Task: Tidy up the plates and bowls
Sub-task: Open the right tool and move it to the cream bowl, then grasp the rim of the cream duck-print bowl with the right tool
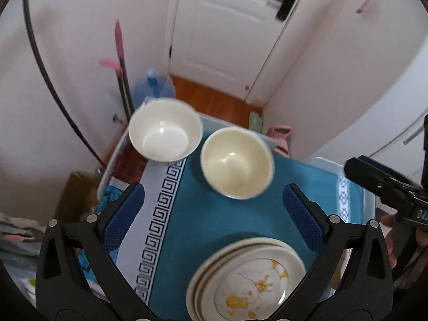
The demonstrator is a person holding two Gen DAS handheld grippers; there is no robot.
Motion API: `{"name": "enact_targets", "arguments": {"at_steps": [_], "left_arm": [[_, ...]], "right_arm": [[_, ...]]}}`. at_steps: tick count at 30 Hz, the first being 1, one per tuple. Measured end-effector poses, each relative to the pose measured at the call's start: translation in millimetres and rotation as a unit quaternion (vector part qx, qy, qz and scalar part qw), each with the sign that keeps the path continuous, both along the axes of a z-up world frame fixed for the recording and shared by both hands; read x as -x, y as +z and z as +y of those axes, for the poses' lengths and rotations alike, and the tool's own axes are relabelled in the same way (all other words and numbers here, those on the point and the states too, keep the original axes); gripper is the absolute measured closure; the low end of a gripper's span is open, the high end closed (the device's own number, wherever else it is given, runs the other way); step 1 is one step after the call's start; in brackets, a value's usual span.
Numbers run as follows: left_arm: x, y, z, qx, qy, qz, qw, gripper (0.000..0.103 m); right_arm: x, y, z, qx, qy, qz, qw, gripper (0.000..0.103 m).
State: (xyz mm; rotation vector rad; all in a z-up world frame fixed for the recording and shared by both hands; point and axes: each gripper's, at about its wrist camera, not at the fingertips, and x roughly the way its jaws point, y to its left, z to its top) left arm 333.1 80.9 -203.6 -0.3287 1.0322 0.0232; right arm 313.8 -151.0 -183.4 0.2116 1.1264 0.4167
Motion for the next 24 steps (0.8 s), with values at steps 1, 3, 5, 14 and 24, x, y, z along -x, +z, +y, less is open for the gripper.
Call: {"name": "enact_targets", "arguments": {"at_steps": [1,3,5,14,24], "left_arm": [[-8,-13,5,0.008,-0.001,0.012,0.9999,0.005],[-18,-35,4,0.02,-0.008,0.033,0.9992,0.014],[-31,-54,9,0.023,-0.016,0.053,0.9982,0.019],[-63,-102,2,0.042,-0.041,0.088,0.9944,0.042],[-73,-114,-13,0.04,-0.064,0.097,0.9924,0.084]], "right_arm": [[-11,-17,8,0.004,0.0,0.023,1.0,0.001],[-20,-40,13,0.011,-0.003,0.046,0.999,0.001],[-30,-68,24,0.018,-0.005,0.076,0.997,0.003],[-41,-123,36,0.011,-0.012,0.139,0.99,0.04],[-53,-145,49,0.002,0.006,0.152,0.988,0.084]]}}
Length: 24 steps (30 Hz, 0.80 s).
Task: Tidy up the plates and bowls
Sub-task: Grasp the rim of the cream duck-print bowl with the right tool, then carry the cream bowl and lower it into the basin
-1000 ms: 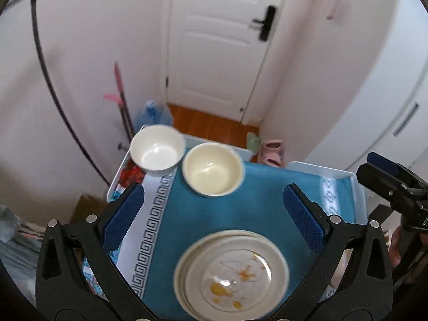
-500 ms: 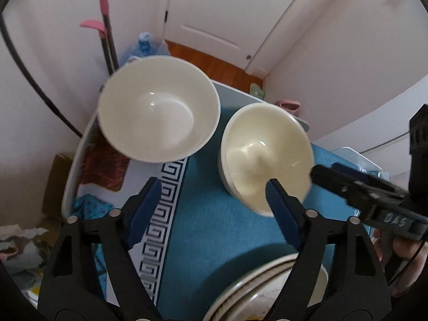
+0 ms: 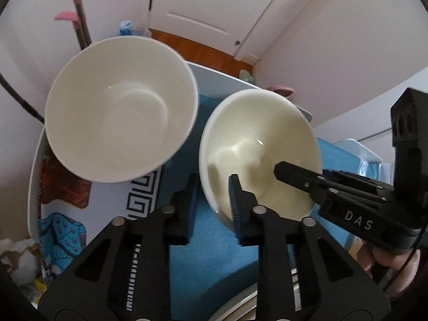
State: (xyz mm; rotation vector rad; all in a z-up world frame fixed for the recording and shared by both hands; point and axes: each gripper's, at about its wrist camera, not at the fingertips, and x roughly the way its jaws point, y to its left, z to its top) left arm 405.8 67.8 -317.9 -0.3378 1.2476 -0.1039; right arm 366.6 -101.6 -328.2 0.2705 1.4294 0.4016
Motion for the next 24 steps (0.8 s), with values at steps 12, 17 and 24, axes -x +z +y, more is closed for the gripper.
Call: {"name": "enact_targets", "arguments": {"at_steps": [12,17,24], "left_arm": [[3,27,-10,-0.016,-0.027,-0.019,0.9993,0.084],[15,67,-26,-0.017,-0.056,-0.053,0.9969,0.084],[44,121,-78,-0.004,-0.106,-0.097,0.9896,0.084]], "right_arm": [[15,28,-5,0.012,-0.021,-0.031,0.999,0.085],[33,66,-27,0.011,-0.051,-0.054,0.997,0.085],[83,125,-79,0.015,-0.112,-0.097,0.989,0.085]]}}
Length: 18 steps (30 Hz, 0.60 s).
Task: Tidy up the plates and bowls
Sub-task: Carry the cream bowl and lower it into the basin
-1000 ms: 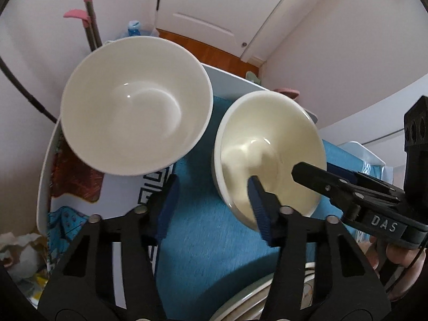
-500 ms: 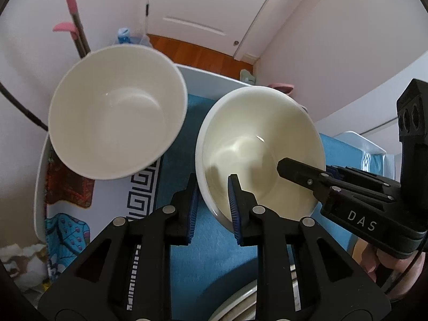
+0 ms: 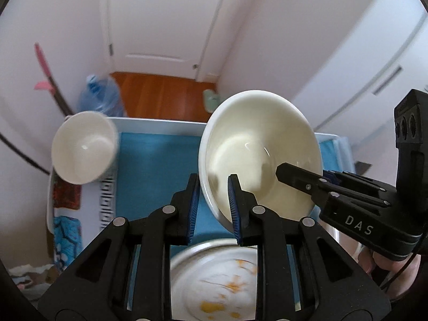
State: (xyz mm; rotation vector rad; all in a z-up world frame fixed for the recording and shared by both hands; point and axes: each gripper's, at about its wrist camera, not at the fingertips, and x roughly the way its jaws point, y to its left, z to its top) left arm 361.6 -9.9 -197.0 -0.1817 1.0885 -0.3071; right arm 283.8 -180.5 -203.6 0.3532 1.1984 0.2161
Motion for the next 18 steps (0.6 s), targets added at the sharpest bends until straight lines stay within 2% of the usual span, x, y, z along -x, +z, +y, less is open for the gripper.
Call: {"name": "enact_targets", "arguments": {"at_steps": [4,8,12,18], "left_arm": [[23,19,-46,0.002,-0.027,-0.009,0.9996,0.084],[47,26,-96,0.007,-0.042,-0.01,0.999,0.084],[72,27,-149,0.005,-0.063,-0.008,0.998,0.084],[104,4,-210,0.001,-0.08,0.016,0.9967,0.084]], "right_arm": [[39,24,-37,0.01,-0.021,-0.015,1.0,0.085],[76,35,-76,0.027,-0.028,-0.015,0.999,0.085],[114,34,-120,0.03,-0.044,-0.007,0.999,0.085],[155,16,-173,0.035,-0.052,0.013,0.998,0.085]]}}
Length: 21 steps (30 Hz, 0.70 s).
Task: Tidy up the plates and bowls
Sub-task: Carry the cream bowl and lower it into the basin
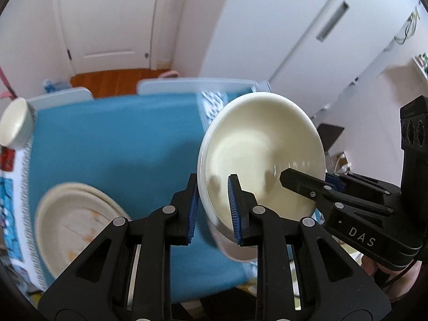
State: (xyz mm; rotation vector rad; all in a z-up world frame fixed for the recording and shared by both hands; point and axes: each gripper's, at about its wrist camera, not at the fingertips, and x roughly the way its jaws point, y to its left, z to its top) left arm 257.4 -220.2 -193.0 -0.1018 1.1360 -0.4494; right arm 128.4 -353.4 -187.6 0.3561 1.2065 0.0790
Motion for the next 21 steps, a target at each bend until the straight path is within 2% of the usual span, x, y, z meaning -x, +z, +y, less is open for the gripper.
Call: {"name": "enact_targets", "arguments": {"at_steps": [5,12,21], "left_arm": [[16,-31,-35,-0.025,-0.009,0.023,0.9994,0.084],[24,-73,-55,-0.071,-0.013,0.049,0.9962,0.084],[25,-92,-67,-0.107,-0.02,0.056,0.9925,0.084]], "right_arm": [[19,-27,-31,-0.004,0.001,0.02,1.0,0.085],[29,-71,-47,-0.011,0.016,0.045,0.999,0.085],[27,-87,-48,-0.002,0.038,0.056,0.998,0.085]]}}
